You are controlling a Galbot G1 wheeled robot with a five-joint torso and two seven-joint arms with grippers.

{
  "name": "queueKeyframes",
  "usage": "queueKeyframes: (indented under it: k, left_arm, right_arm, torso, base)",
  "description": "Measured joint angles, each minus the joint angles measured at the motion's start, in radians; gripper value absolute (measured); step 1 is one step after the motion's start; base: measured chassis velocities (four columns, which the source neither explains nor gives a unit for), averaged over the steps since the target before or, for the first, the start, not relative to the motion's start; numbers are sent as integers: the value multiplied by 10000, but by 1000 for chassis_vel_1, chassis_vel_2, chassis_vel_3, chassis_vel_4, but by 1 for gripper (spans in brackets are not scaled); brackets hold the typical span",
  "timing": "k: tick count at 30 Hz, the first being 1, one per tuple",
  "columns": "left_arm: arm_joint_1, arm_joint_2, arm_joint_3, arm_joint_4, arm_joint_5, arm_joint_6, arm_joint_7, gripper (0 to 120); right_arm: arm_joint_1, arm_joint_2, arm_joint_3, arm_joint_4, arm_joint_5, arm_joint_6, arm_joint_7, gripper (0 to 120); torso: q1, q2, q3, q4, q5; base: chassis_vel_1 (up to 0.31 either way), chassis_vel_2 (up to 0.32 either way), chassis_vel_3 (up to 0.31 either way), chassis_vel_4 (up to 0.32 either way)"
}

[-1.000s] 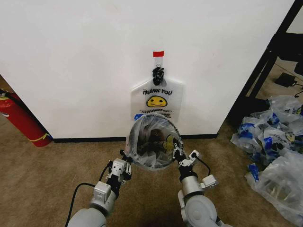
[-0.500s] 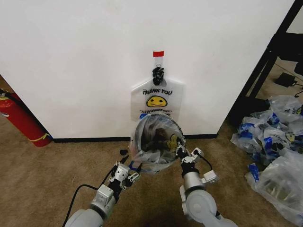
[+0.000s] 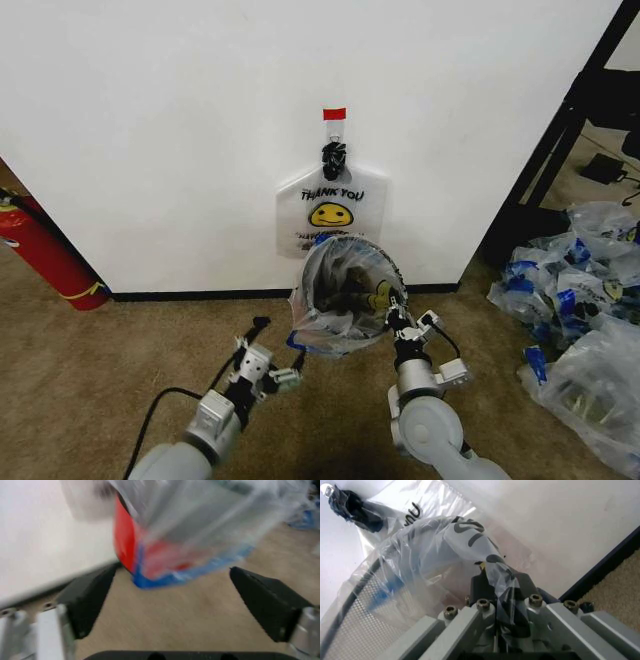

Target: Pick up the garbage bag from the wall and place it over the trash bin.

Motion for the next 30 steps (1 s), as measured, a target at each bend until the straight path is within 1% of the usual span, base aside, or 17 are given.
queueKeyframes:
  k: [1, 2, 3, 5, 9, 11, 12, 14, 15, 17, 19, 21, 23, 24, 30]
  left_arm:
    - [-42, -69, 115, -101, -576, 341, -348, 81]
    - [-88, -103, 170, -146, -909, 540, -507, 77]
    - [-88, -103, 170, -146, -909, 540, -507, 77]
    - [-216, -139, 192, -112, -1309, 789, -673, 67]
    - [-508, -151, -107, 459, -949, 830, -830, 50]
    - [-542, -151, -159, 538, -888, 825, -880, 49]
    - [-615, -148, -264, 708, -774, 810, -991, 41]
    - [-684, -128, -342, 876, -706, 795, -1084, 33]
    - [-702, -125, -351, 925, -692, 790, -1105, 32]
    - [-766, -138, -353, 1103, -639, 765, -1191, 22]
    - [-793, -151, -347, 1166, -618, 747, -1210, 20]
    - [-911, -224, -304, 1368, -568, 617, -1237, 8]
    - [-972, -277, -278, 1385, -591, 592, -1238, 1]
    - [-986, -296, -271, 1369, -614, 593, -1238, 0]
    - [-1019, -335, -227, 1101, -637, 803, -1208, 0]
  right_arm:
    - [-2, 4, -15, 7, -2, -1, -1, 1]
    - [-2, 5, -34, 21, -4, -2, -4, 1]
    - [-2, 5, -34, 21, -4, -2, -4, 1]
    - [-11, -1, -105, 73, -14, -23, -21, 1]
    - [-49, -50, -267, 215, -91, -102, -107, 1]
    - [-61, -64, -289, 246, -96, -122, -135, 1]
    - [-95, -90, -331, 307, -107, -163, -190, 1]
    - [-135, -112, -373, 379, -116, -193, -214, 1]
    - [-143, -116, -383, 395, -116, -200, -214, 1]
    - [-158, -119, -426, 449, -116, -230, -215, 1]
    - [-163, -118, -437, 469, -117, -240, -215, 1]
    - [-231, -116, -482, 562, -118, -286, -213, 1]
    - [-302, -123, -517, 623, -131, -313, -207, 1]
    - [-326, -126, -530, 637, -145, -324, -206, 1]
    - [-374, -130, -576, 640, -253, -335, -191, 1]
  torso:
    - [0, 0, 0, 1, 1]
    - [0, 0, 0, 0, 0]
    - [0, 0, 0, 0, 0]
    - [0, 0, 0, 0, 0]
    - [0, 0, 0, -1, -2]
    - [0, 0, 0, 0, -2]
    - [0, 0, 0, 0, -2]
    - [0, 0, 0, -1, -2]
    - [0, 0, 0, -1, -1]
    - [0, 0, 0, 0, 0]
    - [0, 0, 0, 0, 0]
    - [0, 0, 0, 0, -2]
    - [0, 0, 0, -1, -1]
    - [0, 0, 0, -2, -1]
    - [0, 0, 0, 0, 0]
  base:
    - [0, 0, 0, 0]
    - [0, 0, 0, 0]
    - [0, 0, 0, 0]
    - [0, 0, 0, 0]
    - [0, 0, 0, 0]
    - [0, 0, 0, 0]
    - [0, 0, 0, 0]
    - [0, 0, 0, 0]
    - [0, 0, 0, 0]
    - [0, 0, 0, 0]
    - [0, 0, 0, 0]
    - [0, 0, 0, 0]
    - [0, 0, 0, 0]
    - [0, 0, 0, 0]
    - [0, 0, 0, 0]
